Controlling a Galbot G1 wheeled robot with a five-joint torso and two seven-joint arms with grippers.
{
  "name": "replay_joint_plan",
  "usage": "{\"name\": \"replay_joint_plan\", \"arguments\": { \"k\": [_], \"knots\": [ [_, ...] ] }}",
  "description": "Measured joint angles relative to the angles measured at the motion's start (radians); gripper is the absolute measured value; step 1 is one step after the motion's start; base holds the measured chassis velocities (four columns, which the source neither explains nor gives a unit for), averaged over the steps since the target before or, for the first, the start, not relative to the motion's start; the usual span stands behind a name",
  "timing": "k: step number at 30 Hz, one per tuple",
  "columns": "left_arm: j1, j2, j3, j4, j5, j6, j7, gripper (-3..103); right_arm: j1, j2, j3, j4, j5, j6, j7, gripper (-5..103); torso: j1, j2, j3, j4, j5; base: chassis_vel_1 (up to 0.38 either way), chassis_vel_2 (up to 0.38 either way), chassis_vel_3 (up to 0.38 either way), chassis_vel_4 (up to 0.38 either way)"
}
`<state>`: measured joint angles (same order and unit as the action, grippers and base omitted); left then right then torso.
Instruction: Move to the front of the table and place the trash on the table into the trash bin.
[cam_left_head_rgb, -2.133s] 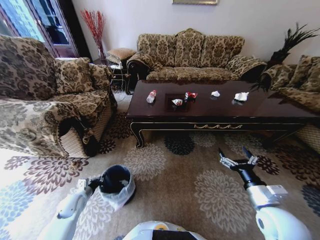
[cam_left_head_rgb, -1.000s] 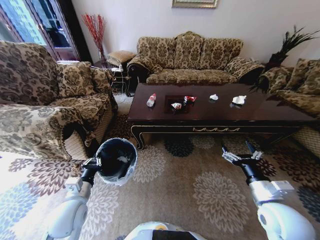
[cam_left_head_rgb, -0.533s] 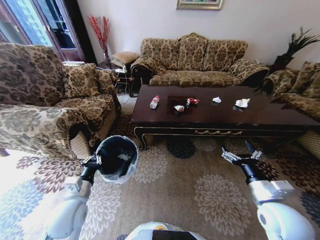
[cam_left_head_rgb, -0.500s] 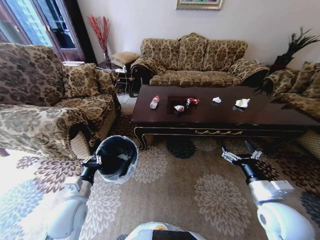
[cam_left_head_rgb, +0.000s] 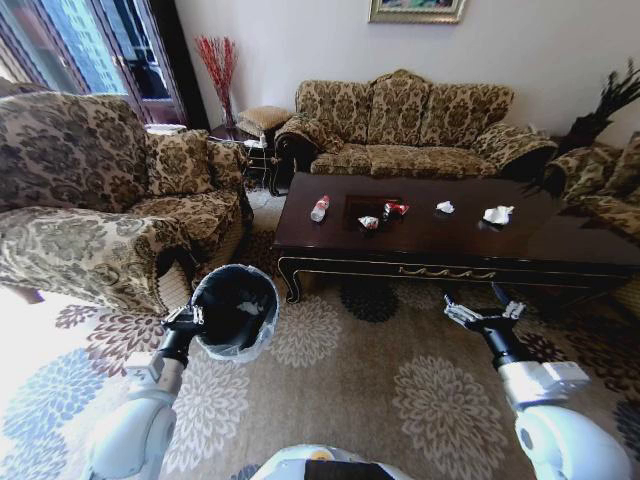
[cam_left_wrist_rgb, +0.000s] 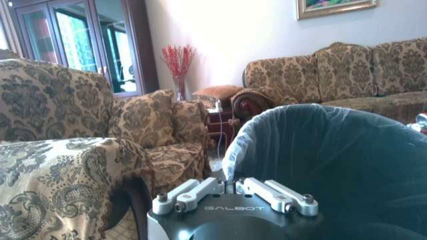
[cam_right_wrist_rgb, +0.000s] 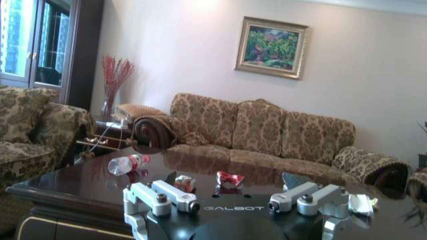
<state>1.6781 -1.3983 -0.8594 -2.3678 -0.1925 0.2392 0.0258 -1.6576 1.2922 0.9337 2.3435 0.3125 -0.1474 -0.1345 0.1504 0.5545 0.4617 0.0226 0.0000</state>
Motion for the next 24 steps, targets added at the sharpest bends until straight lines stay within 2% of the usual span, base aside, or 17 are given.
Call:
{"name": "replay_joint_plan", "arguments": {
  "k": [24],
  "knots": [
    [-0.005, -0.001, 0.004, -0.002, 0.01, 0.001, -0.003, 3, -0.008, 0.009, 0.004, -0.002, 0.001, 0.007, -0.004, 100, 0.035, 0.086, 0.051, 0.0, -0.0001, 0.0, 0.0, 0.0, 0.0]
  ]
}}
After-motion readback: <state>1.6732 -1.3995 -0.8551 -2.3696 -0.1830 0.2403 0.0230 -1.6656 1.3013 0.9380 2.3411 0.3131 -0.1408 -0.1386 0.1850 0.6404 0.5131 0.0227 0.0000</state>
